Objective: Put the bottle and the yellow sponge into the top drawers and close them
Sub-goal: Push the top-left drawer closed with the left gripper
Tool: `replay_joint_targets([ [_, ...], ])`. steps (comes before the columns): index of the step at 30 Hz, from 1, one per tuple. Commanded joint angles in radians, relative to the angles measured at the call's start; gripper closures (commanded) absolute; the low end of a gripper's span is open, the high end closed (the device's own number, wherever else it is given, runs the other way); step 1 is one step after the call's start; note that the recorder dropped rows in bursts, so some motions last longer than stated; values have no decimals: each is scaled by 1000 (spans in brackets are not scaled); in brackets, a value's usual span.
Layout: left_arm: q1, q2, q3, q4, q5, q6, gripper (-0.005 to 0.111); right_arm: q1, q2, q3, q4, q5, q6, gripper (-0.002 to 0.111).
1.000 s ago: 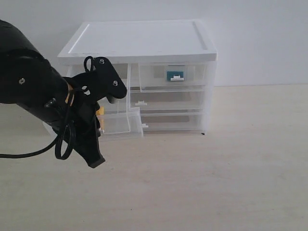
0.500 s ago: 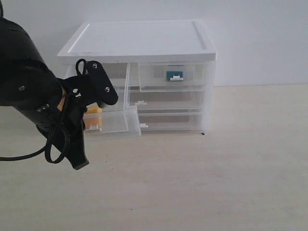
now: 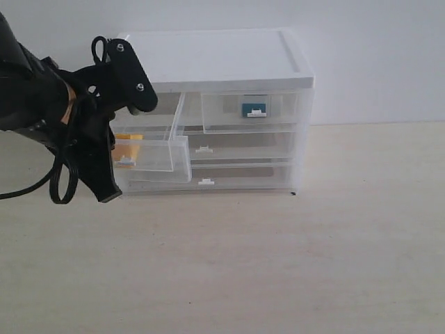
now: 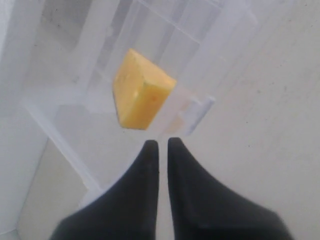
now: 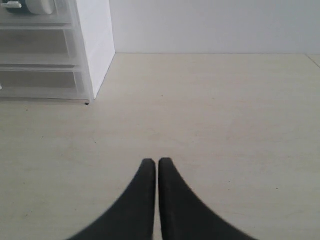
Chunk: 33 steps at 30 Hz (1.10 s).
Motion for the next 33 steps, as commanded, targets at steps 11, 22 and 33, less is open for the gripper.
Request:
replay_joint_targets([
  [11,61,41,-45,-423,28,226,103,-2,-5,0,2,-10,-3,108],
  [22,155,136,-91,-428,-262,204,103,-2,-5,0,2,-10,-3,108],
  [33,192,202,-184,-415,-374,204,103,-2,-5,0,2,-10,-3,108],
])
